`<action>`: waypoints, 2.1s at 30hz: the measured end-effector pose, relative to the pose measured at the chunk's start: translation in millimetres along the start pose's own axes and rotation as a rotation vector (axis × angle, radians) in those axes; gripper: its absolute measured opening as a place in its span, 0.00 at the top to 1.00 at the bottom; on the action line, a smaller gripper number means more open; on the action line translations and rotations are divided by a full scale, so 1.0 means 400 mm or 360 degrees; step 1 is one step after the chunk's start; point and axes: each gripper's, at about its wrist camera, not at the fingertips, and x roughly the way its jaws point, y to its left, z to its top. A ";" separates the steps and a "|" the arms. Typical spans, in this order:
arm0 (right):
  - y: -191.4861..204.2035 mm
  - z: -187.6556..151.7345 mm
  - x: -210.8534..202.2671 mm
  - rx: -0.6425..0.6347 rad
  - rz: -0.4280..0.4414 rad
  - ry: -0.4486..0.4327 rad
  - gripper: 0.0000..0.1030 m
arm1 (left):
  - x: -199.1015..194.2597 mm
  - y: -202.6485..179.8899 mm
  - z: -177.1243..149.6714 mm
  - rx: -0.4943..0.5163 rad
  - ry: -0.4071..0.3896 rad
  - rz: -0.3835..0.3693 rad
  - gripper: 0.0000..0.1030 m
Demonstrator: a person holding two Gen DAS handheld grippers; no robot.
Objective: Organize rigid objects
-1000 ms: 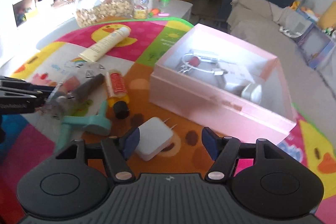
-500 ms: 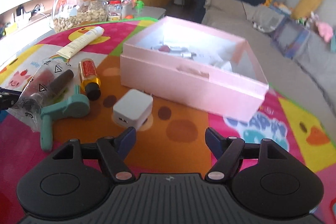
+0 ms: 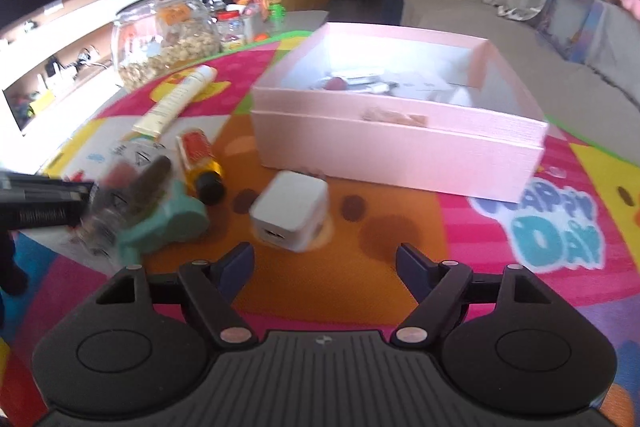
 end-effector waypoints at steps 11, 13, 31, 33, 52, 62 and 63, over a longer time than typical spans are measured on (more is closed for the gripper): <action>0.044 0.066 0.059 -0.0118 -0.0048 0.0073 0.69 | -0.024 0.006 -0.034 0.0035 -0.0102 -0.0025 0.87; 0.031 0.055 0.025 -0.0107 -0.0005 0.0094 0.69 | -0.035 0.001 -0.036 0.0077 -0.0087 -0.0054 0.87; -0.076 0.052 -0.363 -0.0093 -0.0058 -0.0468 0.69 | -0.329 -0.148 0.192 0.0486 -0.0573 -0.0318 0.92; -0.085 0.048 -0.365 -0.0075 -0.0051 -0.0474 0.69 | -0.343 -0.178 0.235 0.0550 -0.0667 -0.0301 0.91; -0.074 -0.047 -0.117 -0.0018 -0.0099 -0.0046 0.65 | -0.323 0.117 -0.010 0.0011 -0.0087 0.0057 0.85; -0.020 -0.046 -0.116 -0.0123 -0.0119 -0.0042 0.45 | -0.305 0.133 -0.197 -0.0450 0.0501 -0.0025 0.85; -0.017 -0.048 -0.117 -0.0133 -0.0123 -0.0044 0.44 | -0.297 0.134 -0.199 -0.0484 0.0488 -0.0023 0.85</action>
